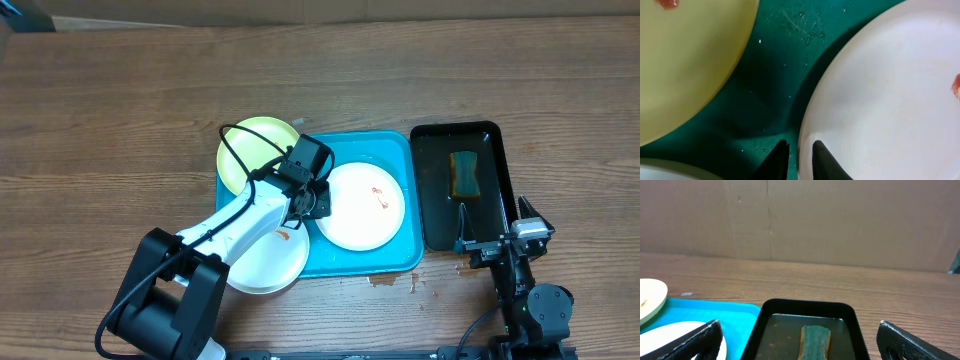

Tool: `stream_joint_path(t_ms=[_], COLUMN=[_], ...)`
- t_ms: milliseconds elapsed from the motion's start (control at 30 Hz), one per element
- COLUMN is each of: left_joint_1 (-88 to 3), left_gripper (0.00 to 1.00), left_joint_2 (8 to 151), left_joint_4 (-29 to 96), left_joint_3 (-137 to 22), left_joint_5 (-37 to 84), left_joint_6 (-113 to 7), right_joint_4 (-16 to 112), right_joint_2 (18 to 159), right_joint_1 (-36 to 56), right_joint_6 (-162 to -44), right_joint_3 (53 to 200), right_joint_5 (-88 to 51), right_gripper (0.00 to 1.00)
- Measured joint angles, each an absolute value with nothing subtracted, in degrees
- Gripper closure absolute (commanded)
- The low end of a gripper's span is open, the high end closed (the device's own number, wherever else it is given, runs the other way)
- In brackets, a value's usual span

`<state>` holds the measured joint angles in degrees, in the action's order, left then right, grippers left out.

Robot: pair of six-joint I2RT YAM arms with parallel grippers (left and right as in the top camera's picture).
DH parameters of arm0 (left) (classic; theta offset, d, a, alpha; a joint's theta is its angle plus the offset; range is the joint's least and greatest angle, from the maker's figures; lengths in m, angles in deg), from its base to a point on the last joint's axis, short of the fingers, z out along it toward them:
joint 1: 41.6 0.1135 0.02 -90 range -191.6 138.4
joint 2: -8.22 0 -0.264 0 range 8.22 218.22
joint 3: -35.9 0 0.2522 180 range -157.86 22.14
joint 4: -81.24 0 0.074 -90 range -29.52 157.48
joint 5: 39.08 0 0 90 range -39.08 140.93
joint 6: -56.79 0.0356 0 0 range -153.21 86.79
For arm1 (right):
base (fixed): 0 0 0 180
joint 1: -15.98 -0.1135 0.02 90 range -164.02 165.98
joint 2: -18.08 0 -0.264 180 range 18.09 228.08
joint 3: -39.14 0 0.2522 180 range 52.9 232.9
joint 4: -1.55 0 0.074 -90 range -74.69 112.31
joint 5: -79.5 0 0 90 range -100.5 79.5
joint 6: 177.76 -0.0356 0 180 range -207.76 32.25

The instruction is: Clean dirty plates on tray and stack at the side

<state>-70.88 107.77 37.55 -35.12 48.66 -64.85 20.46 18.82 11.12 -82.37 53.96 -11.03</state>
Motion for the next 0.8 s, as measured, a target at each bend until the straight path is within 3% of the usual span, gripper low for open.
stream_joint_path(t_ms=[467,600,800], left_joint_1=[-70.9,-70.9,-70.9], left_gripper=[0.82,0.96,0.96], left_joint_2=[110.7,110.7,110.7], left_joint_4=[39.7,40.2,43.1], left_joint_3=[-35.1,-35.1,-35.1], left_joint_5=[48.8,48.6,49.4], left_joint_6=[-64.9,-64.9,-65.1], right_joint_4=[20.5,20.5,20.5], right_joint_2=[18.8,18.8,18.8], right_joint_1=[11.1,11.1,11.1], right_joint_6=[-82.4,-82.4,-82.4], right_joint_3=[54.0,54.0,54.0], right_joint_5=[-11.1,-11.1,-11.1], right_gripper=[0.0,0.0,0.0])
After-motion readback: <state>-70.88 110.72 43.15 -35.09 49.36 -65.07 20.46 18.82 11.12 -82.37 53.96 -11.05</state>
